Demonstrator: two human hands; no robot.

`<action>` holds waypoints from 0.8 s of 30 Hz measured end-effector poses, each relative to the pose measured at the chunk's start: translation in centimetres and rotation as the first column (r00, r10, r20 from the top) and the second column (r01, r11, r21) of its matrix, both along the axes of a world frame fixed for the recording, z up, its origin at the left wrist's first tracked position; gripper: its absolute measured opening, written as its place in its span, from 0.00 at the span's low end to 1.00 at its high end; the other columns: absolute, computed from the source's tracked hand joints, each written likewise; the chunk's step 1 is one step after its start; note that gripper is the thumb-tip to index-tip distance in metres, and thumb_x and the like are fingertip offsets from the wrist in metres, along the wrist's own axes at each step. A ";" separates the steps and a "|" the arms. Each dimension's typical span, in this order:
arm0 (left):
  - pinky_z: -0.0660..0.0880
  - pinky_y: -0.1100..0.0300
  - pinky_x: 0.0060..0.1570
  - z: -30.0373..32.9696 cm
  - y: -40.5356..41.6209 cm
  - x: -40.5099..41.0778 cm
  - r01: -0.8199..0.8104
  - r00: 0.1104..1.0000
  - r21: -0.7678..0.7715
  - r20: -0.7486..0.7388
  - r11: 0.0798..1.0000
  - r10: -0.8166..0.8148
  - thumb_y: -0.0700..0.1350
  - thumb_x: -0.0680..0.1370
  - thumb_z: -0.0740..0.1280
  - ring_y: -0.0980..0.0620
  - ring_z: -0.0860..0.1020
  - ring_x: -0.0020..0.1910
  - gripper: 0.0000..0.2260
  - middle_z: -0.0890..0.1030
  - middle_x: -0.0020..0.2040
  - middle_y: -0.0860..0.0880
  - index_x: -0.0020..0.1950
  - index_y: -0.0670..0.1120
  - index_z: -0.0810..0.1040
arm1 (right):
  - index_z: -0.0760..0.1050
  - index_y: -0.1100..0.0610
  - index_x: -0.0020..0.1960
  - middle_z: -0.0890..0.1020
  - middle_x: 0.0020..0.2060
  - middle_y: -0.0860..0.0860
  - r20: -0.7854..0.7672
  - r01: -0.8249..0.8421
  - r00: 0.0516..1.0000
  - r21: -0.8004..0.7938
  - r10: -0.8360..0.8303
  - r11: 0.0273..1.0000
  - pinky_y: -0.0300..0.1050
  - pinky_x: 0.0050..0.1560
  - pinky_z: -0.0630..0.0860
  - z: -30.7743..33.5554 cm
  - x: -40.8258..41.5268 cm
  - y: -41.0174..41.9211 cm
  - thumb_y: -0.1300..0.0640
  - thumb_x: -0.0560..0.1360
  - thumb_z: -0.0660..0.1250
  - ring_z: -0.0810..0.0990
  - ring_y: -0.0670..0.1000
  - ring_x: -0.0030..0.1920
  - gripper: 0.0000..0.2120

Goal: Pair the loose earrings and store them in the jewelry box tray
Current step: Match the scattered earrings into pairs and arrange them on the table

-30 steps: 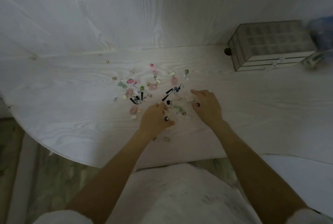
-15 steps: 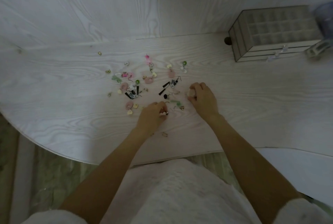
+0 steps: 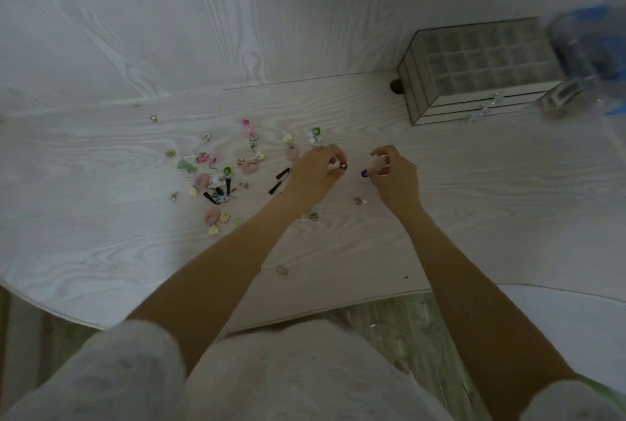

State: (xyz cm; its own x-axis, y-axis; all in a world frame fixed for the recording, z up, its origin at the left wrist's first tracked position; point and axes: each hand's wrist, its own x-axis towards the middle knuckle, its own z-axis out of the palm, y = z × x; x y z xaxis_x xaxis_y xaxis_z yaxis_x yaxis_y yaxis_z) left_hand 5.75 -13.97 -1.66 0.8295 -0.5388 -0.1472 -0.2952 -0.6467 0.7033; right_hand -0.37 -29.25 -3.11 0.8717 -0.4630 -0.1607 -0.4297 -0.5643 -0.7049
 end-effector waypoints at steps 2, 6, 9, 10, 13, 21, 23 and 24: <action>0.67 0.60 0.45 -1.6 -2.6 1.0 -0.028 0.998 0.051 -0.052 0.998 0.031 0.41 0.75 0.66 0.46 0.76 0.49 0.06 0.79 0.50 0.43 0.52 0.43 0.76 | 0.75 0.60 0.56 0.81 0.48 0.60 -0.054 0.010 0.998 -0.018 -0.011 1.000 0.45 0.47 0.75 -0.7 0.5 -1.3 0.64 0.70 0.69 0.80 0.58 0.47 0.15; 0.67 0.58 0.48 -3.5 -5.2 1.5 -0.102 0.984 0.100 -0.138 0.990 0.116 0.41 0.75 0.65 0.44 0.75 0.52 0.09 0.78 0.54 0.42 0.55 0.43 0.76 | 0.73 0.58 0.62 0.77 0.56 0.59 -0.143 0.017 0.989 -0.097 -0.031 0.995 0.46 0.53 0.73 -1.5 1.5 -2.5 0.59 0.72 0.68 0.78 0.58 0.53 0.18; 0.68 0.55 0.58 -3.7 -6.3 1.8 -0.093 0.980 0.071 -0.167 0.993 0.104 0.37 0.74 0.63 0.43 0.73 0.59 0.17 0.76 0.60 0.40 0.63 0.42 0.72 | 0.66 0.58 0.69 0.68 0.64 0.59 -0.217 -0.007 0.976 -0.137 -0.023 0.991 0.48 0.56 0.71 -1.7 2.1 -2.7 0.55 0.75 0.66 0.74 0.59 0.57 0.24; 0.68 0.55 0.60 -3.5 -6.5 1.8 -0.081 0.980 0.053 -0.180 0.995 0.089 0.36 0.74 0.63 0.42 0.72 0.61 0.19 0.75 0.62 0.40 0.65 0.42 0.70 | 0.65 0.58 0.69 0.66 0.65 0.60 -0.211 -0.005 0.977 -0.119 -0.020 0.993 0.48 0.57 0.71 -1.7 2.2 -2.7 0.55 0.75 0.66 0.74 0.60 0.57 0.25; 0.66 0.54 0.65 -3.5 -6.7 2.1 -0.038 0.985 0.035 -0.169 0.999 0.043 0.35 0.75 0.63 0.42 0.70 0.64 0.24 0.72 0.65 0.39 0.70 0.41 0.65 | 0.67 0.60 0.68 0.67 0.64 0.61 -0.155 -0.016 0.988 -0.064 0.006 0.998 0.44 0.54 0.71 -1.7 1.9 -2.6 0.58 0.73 0.68 0.75 0.59 0.55 0.25; 0.67 0.55 0.61 -4.4 -6.1 0.4 -0.078 0.997 0.053 0.022 0.996 0.077 0.28 0.72 0.60 0.40 0.68 0.62 0.23 0.68 0.65 0.37 0.67 0.38 0.69 | 0.67 0.63 0.67 0.67 0.64 0.61 -0.090 0.041 0.995 0.004 -0.041 0.999 0.33 0.49 0.68 -2.0 1.4 -0.9 0.62 0.70 0.71 0.77 0.54 0.48 0.27; 0.68 0.57 0.59 -4.0 -6.4 0.4 -0.076 0.997 0.021 -0.021 0.997 0.076 0.30 0.74 0.59 0.41 0.70 0.60 0.21 0.69 0.63 0.37 0.67 0.38 0.69 | 0.68 0.64 0.67 0.68 0.63 0.62 -0.088 0.049 0.995 -0.024 -0.051 0.998 0.28 0.47 0.62 -2.0 1.7 -1.0 0.64 0.71 0.69 0.76 0.57 0.52 0.25; 0.68 0.57 0.59 -3.8 -6.7 0.4 -0.061 0.998 0.012 -0.027 0.998 0.061 0.30 0.75 0.59 0.41 0.71 0.59 0.20 0.70 0.62 0.37 0.67 0.37 0.69 | 0.68 0.64 0.66 0.69 0.63 0.62 -0.086 0.058 0.994 -0.044 -0.061 0.997 0.28 0.47 0.62 -2.0 1.9 -1.1 0.64 0.71 0.68 0.76 0.57 0.54 0.24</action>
